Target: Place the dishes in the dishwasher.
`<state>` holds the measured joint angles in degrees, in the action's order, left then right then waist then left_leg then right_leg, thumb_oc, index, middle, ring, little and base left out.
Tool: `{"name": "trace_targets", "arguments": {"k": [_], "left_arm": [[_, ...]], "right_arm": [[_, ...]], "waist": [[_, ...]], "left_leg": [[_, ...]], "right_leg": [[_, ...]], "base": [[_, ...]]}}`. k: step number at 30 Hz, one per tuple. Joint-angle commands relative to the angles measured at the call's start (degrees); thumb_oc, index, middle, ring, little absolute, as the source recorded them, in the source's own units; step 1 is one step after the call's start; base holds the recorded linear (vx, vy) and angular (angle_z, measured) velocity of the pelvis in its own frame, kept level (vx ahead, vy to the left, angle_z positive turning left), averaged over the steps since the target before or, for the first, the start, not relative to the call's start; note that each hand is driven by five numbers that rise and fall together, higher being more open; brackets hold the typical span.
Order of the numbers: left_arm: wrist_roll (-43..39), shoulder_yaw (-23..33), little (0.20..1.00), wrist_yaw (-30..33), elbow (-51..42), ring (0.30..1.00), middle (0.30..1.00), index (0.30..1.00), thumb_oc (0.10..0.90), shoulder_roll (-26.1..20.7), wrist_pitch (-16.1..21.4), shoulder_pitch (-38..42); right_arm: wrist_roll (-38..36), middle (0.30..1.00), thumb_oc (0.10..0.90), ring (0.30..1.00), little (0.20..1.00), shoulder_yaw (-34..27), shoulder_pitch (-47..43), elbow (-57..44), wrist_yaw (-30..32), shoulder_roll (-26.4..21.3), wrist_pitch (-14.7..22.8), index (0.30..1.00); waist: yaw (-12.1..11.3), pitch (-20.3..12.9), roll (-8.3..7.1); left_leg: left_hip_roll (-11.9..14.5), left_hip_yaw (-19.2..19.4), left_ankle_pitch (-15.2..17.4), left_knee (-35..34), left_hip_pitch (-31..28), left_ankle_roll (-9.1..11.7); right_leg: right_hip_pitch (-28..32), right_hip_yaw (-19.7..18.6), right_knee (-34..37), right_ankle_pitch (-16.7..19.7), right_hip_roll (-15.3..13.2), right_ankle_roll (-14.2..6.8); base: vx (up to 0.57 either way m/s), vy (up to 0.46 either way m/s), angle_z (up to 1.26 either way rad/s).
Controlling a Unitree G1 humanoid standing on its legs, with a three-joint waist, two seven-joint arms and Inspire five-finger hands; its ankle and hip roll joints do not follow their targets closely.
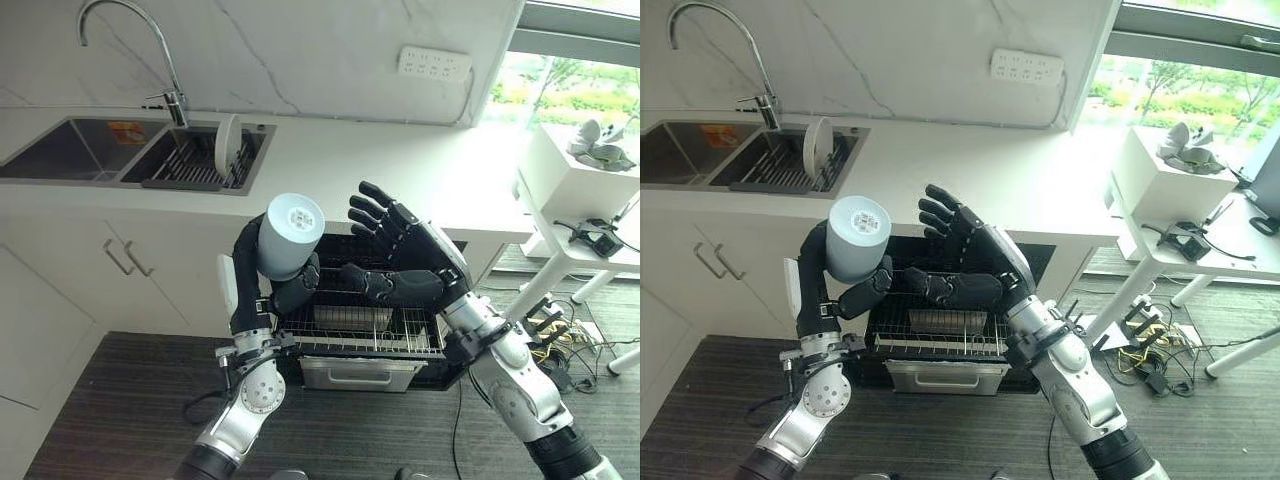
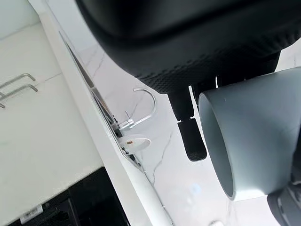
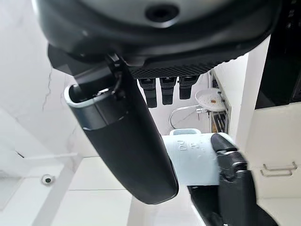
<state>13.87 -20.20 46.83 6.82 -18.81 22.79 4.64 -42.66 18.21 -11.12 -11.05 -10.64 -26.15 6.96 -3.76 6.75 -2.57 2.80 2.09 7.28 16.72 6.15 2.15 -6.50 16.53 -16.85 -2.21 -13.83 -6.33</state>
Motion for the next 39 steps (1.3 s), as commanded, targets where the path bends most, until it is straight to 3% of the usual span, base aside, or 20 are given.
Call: {"name": "trace_targets", "arguments": {"k": [1,12,25,39], "left_arm": [[1.39,-0.32,0.300,1.53,-4.34,0.300,0.300,0.300,0.400,-1.19,5.91,4.42],[-0.75,-2.04,0.300,-1.02,-4.63,0.300,0.300,0.300,0.400,-1.51,6.83,5.06],[-1.50,-3.18,0.300,-2.35,-4.10,0.300,0.300,0.300,0.400,-1.58,7.02,5.74],[-3.89,-3.52,0.300,-5.68,-4.31,0.300,0.300,0.300,0.400,-2.20,4.87,7.06]], "right_arm": [[-3.79,0.900,0.800,0.900,0.900,-0.95,-7.03,-6.16,0.77,2.85,3.37,0.900],[-2.95,0.900,0.800,0.900,0.900,2.93,-12.38,-1.61,5.90,5.78,1.06,0.900],[-0.30,0.900,0.800,0.900,0.900,4.27,-14.23,3.04,5.58,6.43,-1.60,0.900],[0.36,0.900,0.800,0.900,0.900,5.64,-15.85,3.72,2.48,6.50,-4.83,0.900]], "waist": [[-0.48,-1.58,-0.62],[-2.55,-1.37,-0.25],[-2.57,-1.57,0.16],[-2.62,-1.34,0.15]], "left_leg": [[0.32,2.42,8.60,0.47,-1.37,-0.52],[0.36,0.81,7.95,0.47,-0.68,-0.29],[0.33,0.82,7.75,0.47,-0.72,-0.47],[0.08,0.89,7.74,0.47,-0.84,-0.68]], "right_leg": [[3.59,-2.13,-0.34,-9.69,1.63,-2.38],[4.54,-1.30,-0.34,-10.42,1.96,-1.84],[4.17,-1.98,-0.34,-9.94,1.99,-2.06],[4.02,-2.41,-0.34,-9.64,2.13,-2.26]], "base": [[-0.01,-0.014,0.19],[-0.01,-0.014,0.17],[-0.02,0.011,0.01],[0.00,0.000,0.00]]}}
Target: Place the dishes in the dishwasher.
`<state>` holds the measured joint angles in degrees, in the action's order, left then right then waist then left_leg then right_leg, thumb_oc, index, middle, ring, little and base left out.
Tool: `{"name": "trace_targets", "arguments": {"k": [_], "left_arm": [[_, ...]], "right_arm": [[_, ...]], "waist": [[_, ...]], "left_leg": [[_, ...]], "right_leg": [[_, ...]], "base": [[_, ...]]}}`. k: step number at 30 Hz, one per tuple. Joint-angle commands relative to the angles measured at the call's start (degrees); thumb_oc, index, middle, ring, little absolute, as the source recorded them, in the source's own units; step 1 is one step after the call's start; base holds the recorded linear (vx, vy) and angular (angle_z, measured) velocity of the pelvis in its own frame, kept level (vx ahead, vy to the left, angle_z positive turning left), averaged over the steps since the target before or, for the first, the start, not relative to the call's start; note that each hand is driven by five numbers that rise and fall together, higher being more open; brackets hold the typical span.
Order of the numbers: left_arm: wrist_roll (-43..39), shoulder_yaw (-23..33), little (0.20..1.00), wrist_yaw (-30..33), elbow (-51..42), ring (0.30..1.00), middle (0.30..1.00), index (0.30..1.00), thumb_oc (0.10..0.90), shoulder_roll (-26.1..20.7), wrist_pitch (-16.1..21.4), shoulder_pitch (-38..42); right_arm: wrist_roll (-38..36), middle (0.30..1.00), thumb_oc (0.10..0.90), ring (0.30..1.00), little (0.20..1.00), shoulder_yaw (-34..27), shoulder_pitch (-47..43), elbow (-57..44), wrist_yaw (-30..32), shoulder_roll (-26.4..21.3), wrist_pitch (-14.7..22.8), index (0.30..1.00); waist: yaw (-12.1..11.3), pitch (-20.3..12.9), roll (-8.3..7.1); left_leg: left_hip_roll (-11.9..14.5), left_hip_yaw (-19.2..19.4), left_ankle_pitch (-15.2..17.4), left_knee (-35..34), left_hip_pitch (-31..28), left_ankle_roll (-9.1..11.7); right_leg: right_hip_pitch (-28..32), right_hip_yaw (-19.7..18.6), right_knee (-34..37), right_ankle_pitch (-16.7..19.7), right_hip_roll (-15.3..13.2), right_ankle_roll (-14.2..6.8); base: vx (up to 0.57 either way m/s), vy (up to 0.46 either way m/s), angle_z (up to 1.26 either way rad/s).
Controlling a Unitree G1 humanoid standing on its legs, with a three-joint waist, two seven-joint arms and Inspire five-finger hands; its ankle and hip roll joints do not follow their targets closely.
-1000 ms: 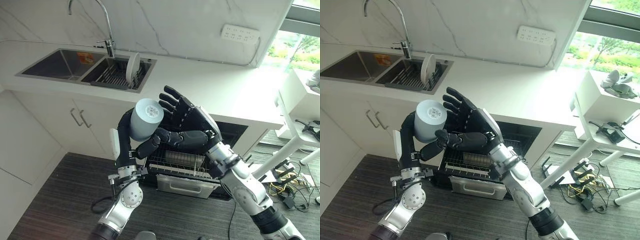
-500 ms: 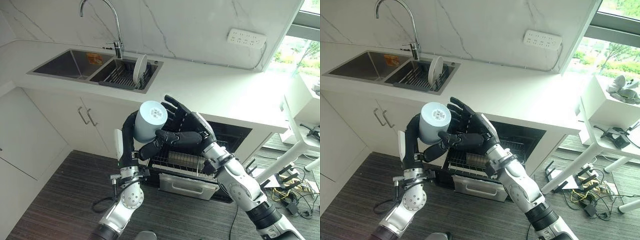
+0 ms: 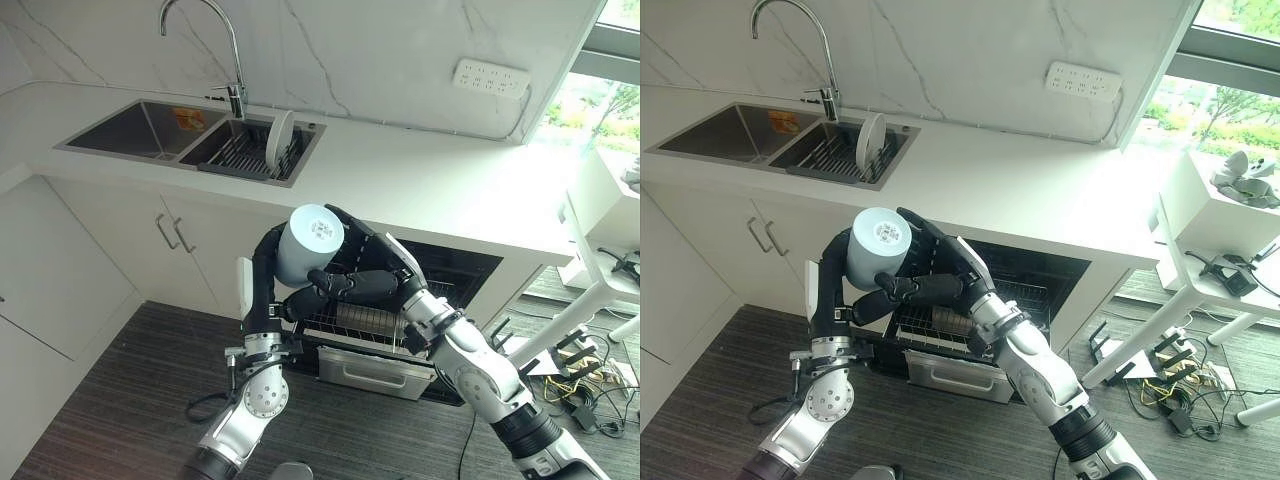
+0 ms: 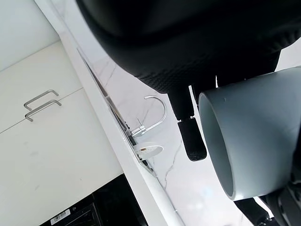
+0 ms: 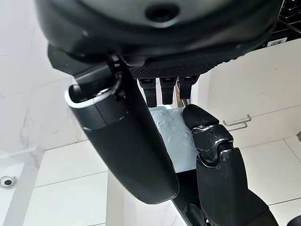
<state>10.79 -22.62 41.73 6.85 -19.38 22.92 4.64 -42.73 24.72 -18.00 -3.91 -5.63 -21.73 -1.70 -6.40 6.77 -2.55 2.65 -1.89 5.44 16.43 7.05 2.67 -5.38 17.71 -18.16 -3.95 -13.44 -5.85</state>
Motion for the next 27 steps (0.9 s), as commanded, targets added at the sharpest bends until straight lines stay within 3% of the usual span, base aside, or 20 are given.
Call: {"name": "trace_targets", "arguments": {"k": [1,22,27], "left_arm": [[-0.90,-1.26,0.300,-0.48,-4.16,0.300,0.300,0.300,0.400,-1.59,4.76,7.11],[-5.10,-3.97,0.300,-2.05,-0.46,0.300,0.300,0.300,0.400,0.04,4.48,6.27],[-4.75,-4.61,0.300,-2.35,0.66,0.300,0.300,0.300,0.400,0.08,5.40,6.23]], "right_arm": [[0.33,0.900,0.800,0.900,0.900,-0.57,-9.31,-3.29,-2.58,2.21,3.66,0.900],[0.60,0.900,0.800,0.900,0.900,3.85,-14.79,0.65,-0.58,5.15,0.48,0.900],[1.53,0.900,0.800,0.900,0.900,4.36,-15.80,1.79,1.88,5.69,1.17,0.900]], "waist": [[0.01,-1.31,0.12],[-2.12,-0.67,-0.42],[-2.63,-0.42,-0.58]], "left_leg": [[0.20,4.87,9.56,0.76,-1.77,-1.20],[-0.76,3.77,9.46,0.76,-1.61,-1.54],[-0.90,3.56,9.36,0.76,-1.48,-1.63]], "right_leg": [[2.92,-3.63,0.97,-7.89,1.80,-2.72],[3.04,-3.20,0.97,-7.76,1.44,-2.73],[3.16,-2.86,0.97,-7.70,1.35,-2.78]], "base": [[0.00,0.000,0.00],[0.00,0.000,0.00],[0.01,-0.006,0.03]]}}
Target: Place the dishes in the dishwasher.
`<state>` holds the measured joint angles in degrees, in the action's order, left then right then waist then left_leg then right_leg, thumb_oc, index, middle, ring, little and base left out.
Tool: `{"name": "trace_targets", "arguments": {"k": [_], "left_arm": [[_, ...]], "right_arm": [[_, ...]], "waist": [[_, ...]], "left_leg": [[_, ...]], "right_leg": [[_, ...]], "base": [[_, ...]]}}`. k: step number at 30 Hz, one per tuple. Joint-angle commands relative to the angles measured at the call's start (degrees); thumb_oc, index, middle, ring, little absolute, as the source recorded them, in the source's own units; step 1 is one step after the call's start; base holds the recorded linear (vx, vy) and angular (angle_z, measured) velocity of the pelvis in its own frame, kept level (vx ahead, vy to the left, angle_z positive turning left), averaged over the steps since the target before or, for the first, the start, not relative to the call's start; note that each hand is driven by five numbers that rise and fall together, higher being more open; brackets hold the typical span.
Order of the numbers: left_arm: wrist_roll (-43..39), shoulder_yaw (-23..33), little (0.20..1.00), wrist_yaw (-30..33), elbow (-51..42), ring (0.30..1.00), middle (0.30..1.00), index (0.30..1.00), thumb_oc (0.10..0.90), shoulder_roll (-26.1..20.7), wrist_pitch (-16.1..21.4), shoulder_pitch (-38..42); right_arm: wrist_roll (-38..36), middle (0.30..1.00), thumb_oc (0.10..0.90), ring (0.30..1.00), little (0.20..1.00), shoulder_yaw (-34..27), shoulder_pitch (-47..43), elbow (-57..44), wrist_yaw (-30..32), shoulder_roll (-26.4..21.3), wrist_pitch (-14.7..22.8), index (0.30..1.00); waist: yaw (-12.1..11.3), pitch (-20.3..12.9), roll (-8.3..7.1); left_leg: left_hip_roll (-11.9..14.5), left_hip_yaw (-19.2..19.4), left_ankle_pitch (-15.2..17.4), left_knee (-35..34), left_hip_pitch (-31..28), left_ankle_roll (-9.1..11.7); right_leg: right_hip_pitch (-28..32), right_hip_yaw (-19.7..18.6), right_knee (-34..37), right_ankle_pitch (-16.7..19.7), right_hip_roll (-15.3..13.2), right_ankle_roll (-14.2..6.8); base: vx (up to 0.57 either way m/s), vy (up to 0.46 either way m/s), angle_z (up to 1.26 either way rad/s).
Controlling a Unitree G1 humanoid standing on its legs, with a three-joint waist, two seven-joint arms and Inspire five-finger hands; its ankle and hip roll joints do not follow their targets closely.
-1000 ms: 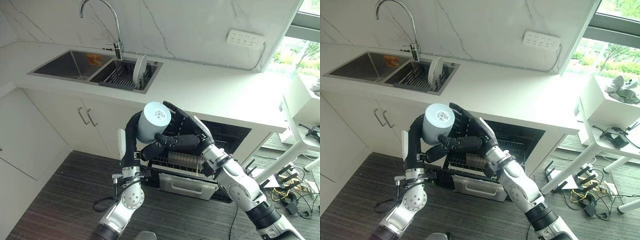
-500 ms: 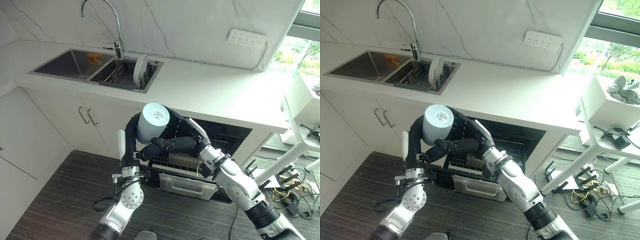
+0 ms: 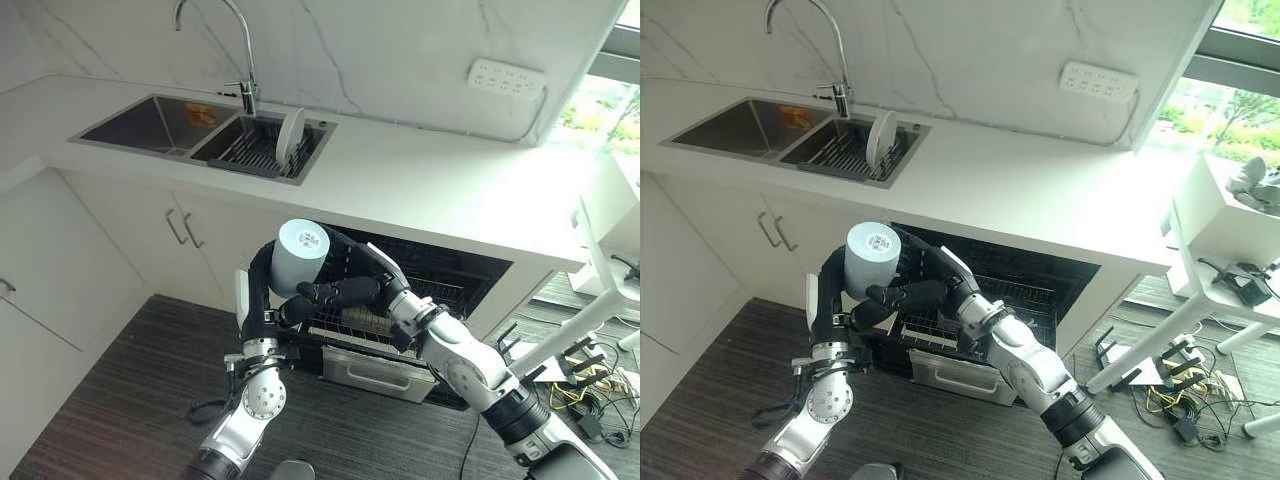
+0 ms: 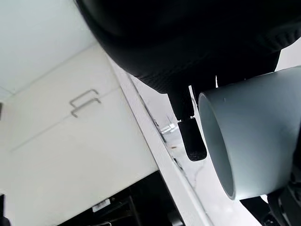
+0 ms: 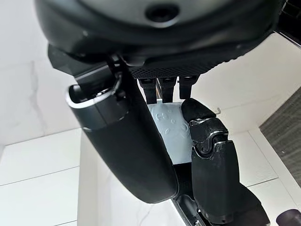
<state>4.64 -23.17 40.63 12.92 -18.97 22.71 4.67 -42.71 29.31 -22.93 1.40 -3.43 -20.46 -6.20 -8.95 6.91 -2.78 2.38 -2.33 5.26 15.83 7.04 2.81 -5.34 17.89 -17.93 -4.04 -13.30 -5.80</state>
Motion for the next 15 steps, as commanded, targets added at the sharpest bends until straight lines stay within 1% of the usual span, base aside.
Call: {"name": "trace_targets", "arguments": {"k": [1,4,6,9,15], "left_arm": [[1.41,-4.12,0.300,-1.35,-5.37,0.300,0.300,0.300,0.400,-0.30,5.65,6.17],[1.02,-4.25,0.300,-2.24,-5.48,0.300,0.300,0.300,0.400,-0.24,5.59,5.98],[0.98,-4.39,0.300,-2.75,-5.43,0.300,0.300,0.300,0.400,-0.23,5.79,5.98],[1.16,-4.95,0.300,-3.48,-5.11,0.300,0.300,0.300,0.400,-0.36,5.78,6.12],[1.95,-5.94,0.300,-4.98,-5.03,0.300,0.300,0.300,0.400,-0.80,7.15,6.33]], "right_arm": [[2.36,0.900,0.800,0.900,0.900,-0.28,-11.03,-3.31,0.06,4.46,5.86,0.900],[3.86,0.900,0.800,0.900,0.900,-0.67,-11.49,-2.57,1.26,4.29,6.94,0.900],[3.84,0.900,0.800,0.900,0.900,-0.92,-11.61,-2.29,1.96,4.25,6.99,0.900],[2.69,0.900,0.800,0.900,0.900,-1.35,-12.35,-1.14,2.47,4.16,7.52,0.900],[1.23,0.900,0.800,0.900,0.900,-1.09,-12.74,0.57,1.75,5.33,7.86,0.900]], "waist": [[-0.14,-0.52,-0.37],[-0.33,-0.37,-0.42],[-0.40,-0.27,-0.42],[-0.51,-0.17,-0.49],[-0.62,0.05,-0.33]], "left_leg": [[-0.66,3.94,9.51,1.36,-1.45,-1.77],[-0.68,3.85,9.61,1.36,-1.47,-1.84],[-0.71,3.81,9.63,1.36,-1.48,-1.88],[-0.80,3.76,9.69,1.36,-1.51,-1.94],[-1.00,3.85,9.65,1.36,-1.64,-2.21]], "right_leg": [[3.12,-3.00,0.74,-7.60,1.18,-2.85],[3.16,-2.81,0.74,-7.52,1.08,-2.94],[3.20,-2.70,0.74,-7.48,1.03,-2.98],[3.27,-2.51,0.74,-7.38,0.95,-3.07],[3.35,-2.62,0.74,-7.27,0.92,-3.05]], "base": [[0.01,-0.010,0.03],[0.01,-0.007,0.04],[0.01,-0.013,0.07],[0.01,-0.014,0.07],[0.00,-0.001,0.01]]}}
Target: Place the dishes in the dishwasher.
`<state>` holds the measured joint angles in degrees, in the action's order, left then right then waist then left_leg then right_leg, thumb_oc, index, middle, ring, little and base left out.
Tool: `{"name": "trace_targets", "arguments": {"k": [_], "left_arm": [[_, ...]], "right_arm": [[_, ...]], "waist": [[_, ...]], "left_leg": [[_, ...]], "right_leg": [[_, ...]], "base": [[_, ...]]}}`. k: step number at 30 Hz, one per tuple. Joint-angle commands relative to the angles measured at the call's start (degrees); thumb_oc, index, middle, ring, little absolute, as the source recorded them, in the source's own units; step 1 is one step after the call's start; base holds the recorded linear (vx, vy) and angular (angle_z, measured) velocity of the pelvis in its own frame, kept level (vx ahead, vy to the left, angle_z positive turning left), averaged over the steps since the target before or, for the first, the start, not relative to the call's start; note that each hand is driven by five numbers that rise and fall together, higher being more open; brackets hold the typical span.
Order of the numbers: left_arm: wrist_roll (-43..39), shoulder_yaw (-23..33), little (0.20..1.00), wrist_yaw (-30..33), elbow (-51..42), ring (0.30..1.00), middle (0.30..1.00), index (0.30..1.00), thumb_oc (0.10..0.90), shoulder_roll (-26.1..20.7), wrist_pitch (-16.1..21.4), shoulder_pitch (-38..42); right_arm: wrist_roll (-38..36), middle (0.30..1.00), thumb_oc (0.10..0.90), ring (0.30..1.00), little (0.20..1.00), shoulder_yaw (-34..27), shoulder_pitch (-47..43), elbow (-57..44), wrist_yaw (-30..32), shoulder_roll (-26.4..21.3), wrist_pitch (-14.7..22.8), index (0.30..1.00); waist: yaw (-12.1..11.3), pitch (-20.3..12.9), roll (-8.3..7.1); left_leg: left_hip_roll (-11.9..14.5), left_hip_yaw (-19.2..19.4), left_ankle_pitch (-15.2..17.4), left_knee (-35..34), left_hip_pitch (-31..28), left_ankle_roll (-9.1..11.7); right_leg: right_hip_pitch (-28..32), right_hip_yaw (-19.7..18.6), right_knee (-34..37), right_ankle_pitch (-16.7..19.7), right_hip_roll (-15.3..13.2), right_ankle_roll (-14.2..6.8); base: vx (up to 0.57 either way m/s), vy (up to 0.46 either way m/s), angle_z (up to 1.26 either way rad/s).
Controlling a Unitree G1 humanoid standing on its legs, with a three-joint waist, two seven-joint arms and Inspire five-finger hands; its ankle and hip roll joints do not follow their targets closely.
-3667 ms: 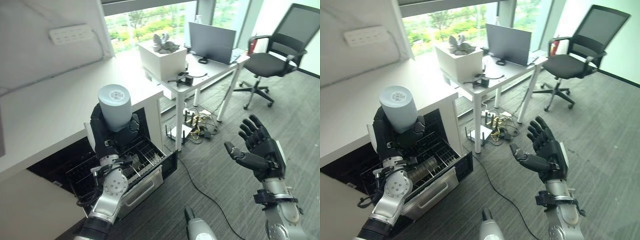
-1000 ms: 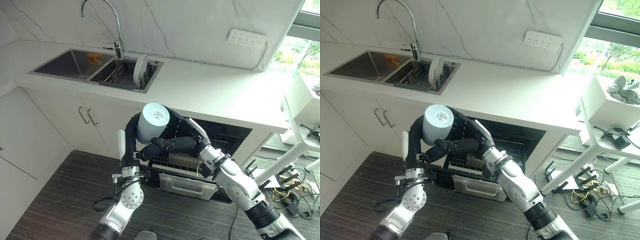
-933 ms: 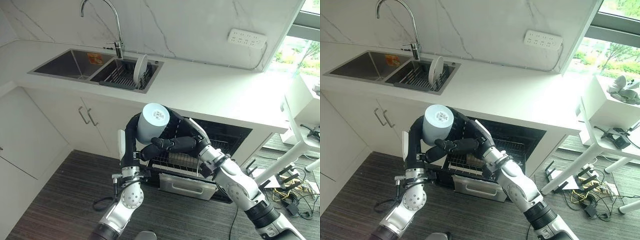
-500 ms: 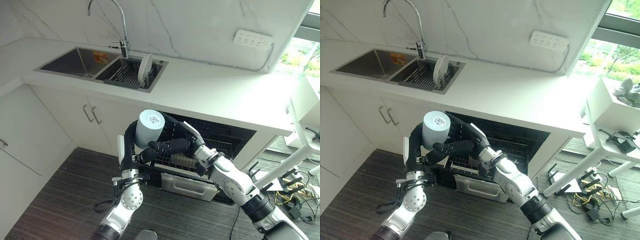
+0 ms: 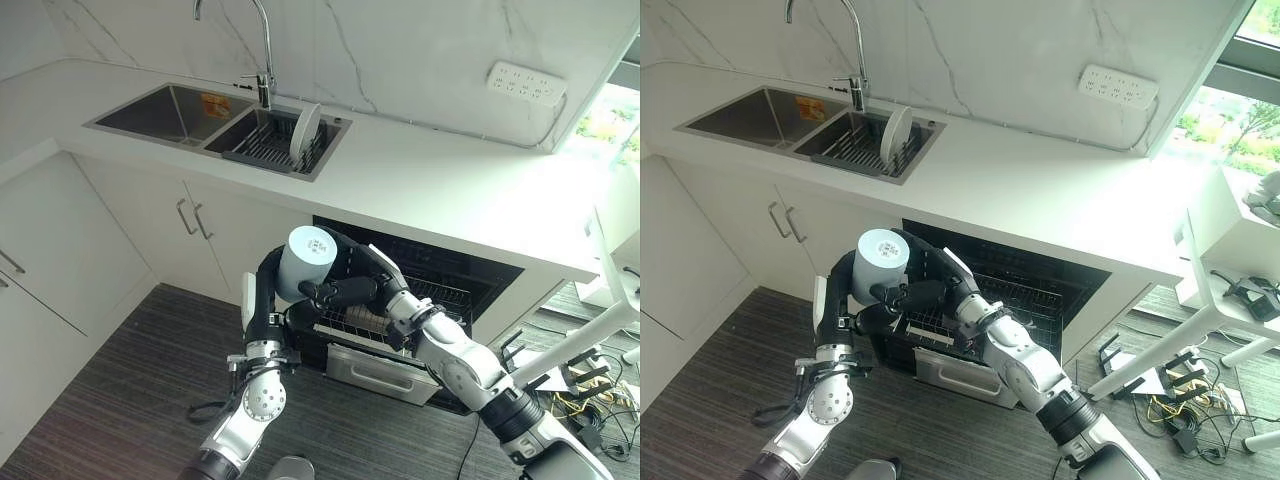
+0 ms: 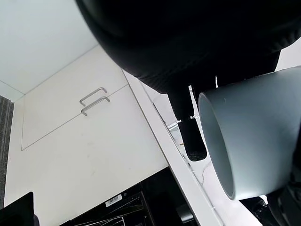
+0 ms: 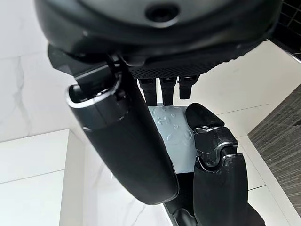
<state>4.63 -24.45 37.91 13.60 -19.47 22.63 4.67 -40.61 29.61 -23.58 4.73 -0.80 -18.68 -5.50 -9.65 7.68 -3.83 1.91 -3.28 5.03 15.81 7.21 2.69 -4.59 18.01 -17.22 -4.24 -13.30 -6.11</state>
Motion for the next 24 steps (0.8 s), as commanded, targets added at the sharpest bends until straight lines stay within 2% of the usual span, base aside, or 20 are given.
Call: {"name": "trace_targets", "arguments": {"k": [1,11,15,24], "left_arm": [[2.22,-4.81,0.300,-2.20,-5.75,0.300,0.300,0.300,0.400,-0.33,7.32,6.39],[2.56,-6.12,0.300,-3.20,-5.20,0.300,0.300,0.300,0.400,-0.62,8.35,6.90],[1.37,-6.60,0.300,-5.61,-5.50,0.300,0.300,0.300,0.400,-0.84,9.04,7.08],[-1.11,-8.93,0.300,-10.37,-5.37,0.300,0.300,0.300,0.400,-0.81,11.36,6.98]], "right_arm": [[-0.76,0.900,0.800,0.900,0.900,-1.15,-12.08,-2.45,-0.85,3.75,7.36,0.900],[-1.59,0.900,0.800,0.900,0.900,0.05,-12.54,-0.97,-1.48,5.01,7.94,0.900],[-2.40,0.900,0.800,0.900,0.900,0.37,-12.93,-0.75,-2.75,5.51,7.89,0.900],[-4.44,0.900,0.800,0.900,0.900,2.32,-14.36,-1.84,-10.06,5.67,7.74,0.900]], "waist": [[0.07,-0.69,0.74],[0.01,-0.67,0.85],[-0.19,-0.53,0.76],[-0.69,-0.35,0.53]], "left_leg": [[-0.52,4.81,9.89,1.38,-1.82,-2.11],[-0.57,4.88,9.86,1.38,-1.90,-2.19],[-0.56,4.88,9.83,1.38,-1.92,-2.25],[-0.69,4.56,9.78,1.38,-1.75,-2.25]], "right_leg": [[2.60,-2.75,0.03,-7.06,0.92,-2.73],[2.61,-2.91,0.03,-7.05,0.91,-2.76],[2.70,-2.79,0.03,-7.04,0.90,-2.78],[2.70,-2.55,0.03,-7.06,0.95,-2.89]], "base": [[0.00,0.000,0.00],[0.00,0.000,0.00],[0.00,0.000,0.00],[0.00,-0.009,0.02]]}}
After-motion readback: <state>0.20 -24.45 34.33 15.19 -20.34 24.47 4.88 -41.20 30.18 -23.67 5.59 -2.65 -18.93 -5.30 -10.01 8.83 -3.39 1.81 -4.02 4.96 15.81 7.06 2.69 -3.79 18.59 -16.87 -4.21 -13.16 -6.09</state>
